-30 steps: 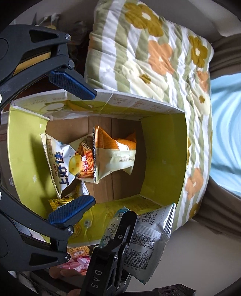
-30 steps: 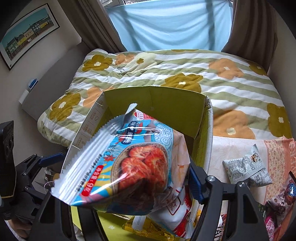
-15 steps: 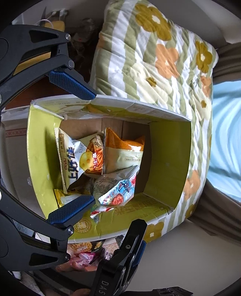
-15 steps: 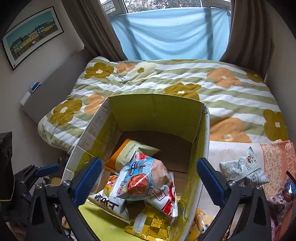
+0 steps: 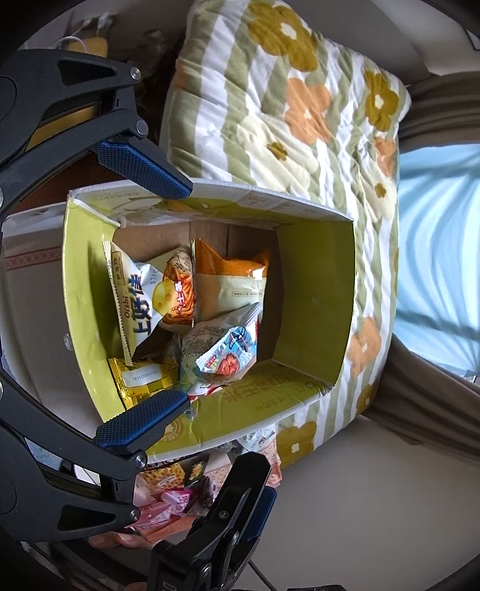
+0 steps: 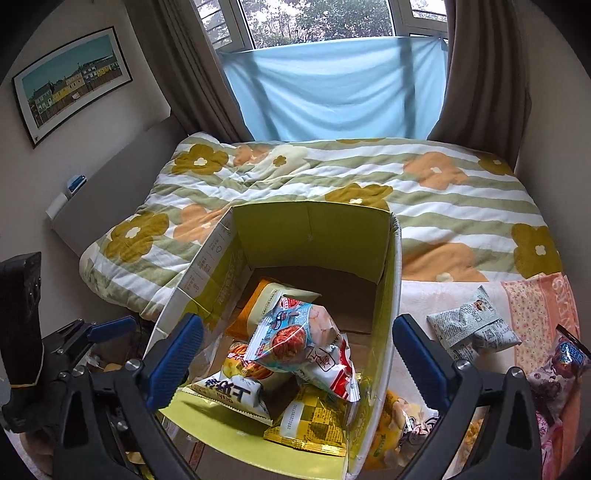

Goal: Organize snacks
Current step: 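Move both tools back over the remaining snacks on the table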

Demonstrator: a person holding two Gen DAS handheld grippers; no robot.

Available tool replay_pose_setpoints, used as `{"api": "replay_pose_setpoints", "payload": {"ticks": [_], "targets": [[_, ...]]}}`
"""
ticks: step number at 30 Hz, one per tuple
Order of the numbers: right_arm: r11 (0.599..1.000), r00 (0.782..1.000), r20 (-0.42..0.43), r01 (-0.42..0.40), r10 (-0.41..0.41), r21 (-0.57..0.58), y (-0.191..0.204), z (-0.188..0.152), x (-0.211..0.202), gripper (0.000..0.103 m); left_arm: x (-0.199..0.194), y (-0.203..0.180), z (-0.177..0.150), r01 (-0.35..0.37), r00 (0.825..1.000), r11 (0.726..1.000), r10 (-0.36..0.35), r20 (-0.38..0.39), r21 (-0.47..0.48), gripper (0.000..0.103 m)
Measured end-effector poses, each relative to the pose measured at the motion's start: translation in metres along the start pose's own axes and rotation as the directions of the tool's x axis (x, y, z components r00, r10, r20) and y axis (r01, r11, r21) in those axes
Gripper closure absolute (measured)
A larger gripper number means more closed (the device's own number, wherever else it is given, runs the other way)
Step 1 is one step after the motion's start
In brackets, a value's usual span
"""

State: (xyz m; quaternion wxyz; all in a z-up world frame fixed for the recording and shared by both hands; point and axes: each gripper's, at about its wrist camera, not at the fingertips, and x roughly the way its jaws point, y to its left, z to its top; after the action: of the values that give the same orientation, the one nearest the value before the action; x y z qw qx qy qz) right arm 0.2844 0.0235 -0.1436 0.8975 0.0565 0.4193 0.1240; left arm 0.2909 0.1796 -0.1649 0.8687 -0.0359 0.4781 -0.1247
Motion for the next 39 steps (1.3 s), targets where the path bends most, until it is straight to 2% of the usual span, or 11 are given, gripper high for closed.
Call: {"api": "replay_pose_setpoints", "payload": {"ticks": [8, 12, 16, 21, 26, 30, 34, 39], "targets": [[0.999, 0.998, 0.058, 0.038, -0.039, 0.024, -0.026, -0.014, -0.046, 0.001, -0.015, -0.045, -0.003, 0.034, 0.998, 0.998, -0.037, 0.047, 0.06, 0.001], [0.998, 0.994, 0.086, 0.059, -0.062, 0.038, -0.058, -0.02, -0.079, 0.001, -0.023, -0.082, -0.006, 0.055, 0.996, 0.996, -0.06, 0.063, 0.075, 0.001], [0.995, 0.992, 0.087, 0.089, -0.093, 0.045, -0.097, -0.032, -0.113, 0.001, -0.028, -0.126, -0.015, 0.105, 0.992, 0.992, -0.109, 0.059, 0.066, 0.001], [0.99, 0.987, 0.08, 0.133, -0.137, 0.053, -0.148, -0.058, -0.156, 0.001, -0.029, -0.19, -0.03, 0.122, 0.989, 0.985, -0.131, 0.07, 0.122, 0.001], [0.986, 0.986, 0.06, 0.153, -0.157, 0.071, -0.196, -0.086, -0.187, 0.001, -0.026, -0.255, -0.051, 0.147, 0.987, 0.974, -0.156, 0.039, 0.174, 0.001], [0.984, 0.989, 0.024, 0.141, -0.145, 0.112, -0.229, -0.11, -0.199, 0.001, -0.015, -0.299, -0.072, 0.127, 0.991, 0.964, -0.131, 0.004, 0.232, 0.001], [0.982, 0.992, -0.032, 0.128, -0.125, 0.136, -0.259, -0.135, -0.198, 0.001, 0.001, -0.324, -0.095, 0.12, 0.993, 0.968, -0.111, -0.049, 0.22, 0.001], [0.977, 0.99, -0.104, 0.11, -0.092, 0.181, -0.281, -0.167, -0.179, 0.001, 0.022, -0.334, -0.124, 0.142, 0.985, 0.969, -0.118, -0.125, 0.2, 0.001]]}}
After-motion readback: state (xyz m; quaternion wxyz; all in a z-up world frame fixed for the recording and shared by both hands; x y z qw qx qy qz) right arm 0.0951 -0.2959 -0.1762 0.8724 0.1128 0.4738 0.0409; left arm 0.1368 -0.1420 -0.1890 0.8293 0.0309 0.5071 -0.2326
